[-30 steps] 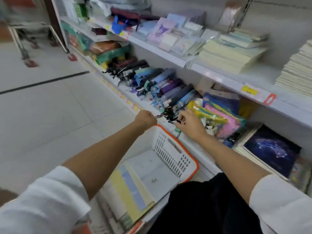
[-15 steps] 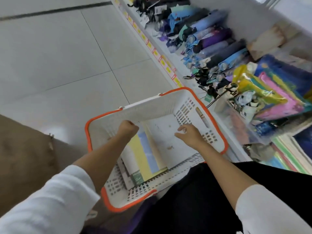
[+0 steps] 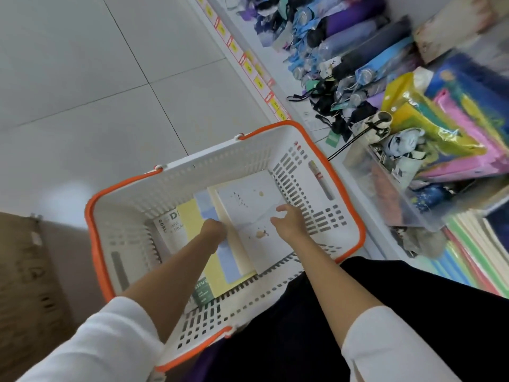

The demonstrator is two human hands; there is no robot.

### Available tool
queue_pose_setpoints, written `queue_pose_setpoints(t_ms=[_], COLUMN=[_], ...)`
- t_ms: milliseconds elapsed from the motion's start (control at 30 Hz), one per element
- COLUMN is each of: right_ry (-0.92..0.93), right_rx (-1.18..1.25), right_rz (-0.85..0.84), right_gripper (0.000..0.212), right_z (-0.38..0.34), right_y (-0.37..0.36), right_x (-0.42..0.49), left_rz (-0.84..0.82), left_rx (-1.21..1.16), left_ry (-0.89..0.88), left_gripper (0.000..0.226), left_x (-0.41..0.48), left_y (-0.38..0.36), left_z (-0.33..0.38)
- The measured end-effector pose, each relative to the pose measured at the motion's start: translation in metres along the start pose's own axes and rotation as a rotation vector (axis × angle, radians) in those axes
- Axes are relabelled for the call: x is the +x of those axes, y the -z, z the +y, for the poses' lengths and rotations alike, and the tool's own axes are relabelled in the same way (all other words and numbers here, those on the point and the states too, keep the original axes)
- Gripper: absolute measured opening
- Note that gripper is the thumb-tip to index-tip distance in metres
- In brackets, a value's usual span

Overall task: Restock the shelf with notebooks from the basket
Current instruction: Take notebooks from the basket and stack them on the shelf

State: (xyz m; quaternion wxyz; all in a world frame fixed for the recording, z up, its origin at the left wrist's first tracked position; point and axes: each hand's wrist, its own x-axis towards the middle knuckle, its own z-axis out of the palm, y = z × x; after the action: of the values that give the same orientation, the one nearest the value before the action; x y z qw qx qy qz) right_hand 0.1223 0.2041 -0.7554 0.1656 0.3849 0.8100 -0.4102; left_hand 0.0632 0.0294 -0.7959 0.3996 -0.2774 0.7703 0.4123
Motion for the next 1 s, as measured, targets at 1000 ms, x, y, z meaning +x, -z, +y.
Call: queue_pose_setpoints(t_ms=[1000], right_ry=[-0.128], right_rx=[0.079], right_rz=[-0.166], right_gripper=[0.05], right_z=[0.006], right_y=[0.037], right_x=[-0.019], left_rz=[-0.651], left_rx=[-0.25], left_ry=[-0.123], left_gripper=[0.041], left_x=[-0.036], left_y=[0.068], left_z=[0.042])
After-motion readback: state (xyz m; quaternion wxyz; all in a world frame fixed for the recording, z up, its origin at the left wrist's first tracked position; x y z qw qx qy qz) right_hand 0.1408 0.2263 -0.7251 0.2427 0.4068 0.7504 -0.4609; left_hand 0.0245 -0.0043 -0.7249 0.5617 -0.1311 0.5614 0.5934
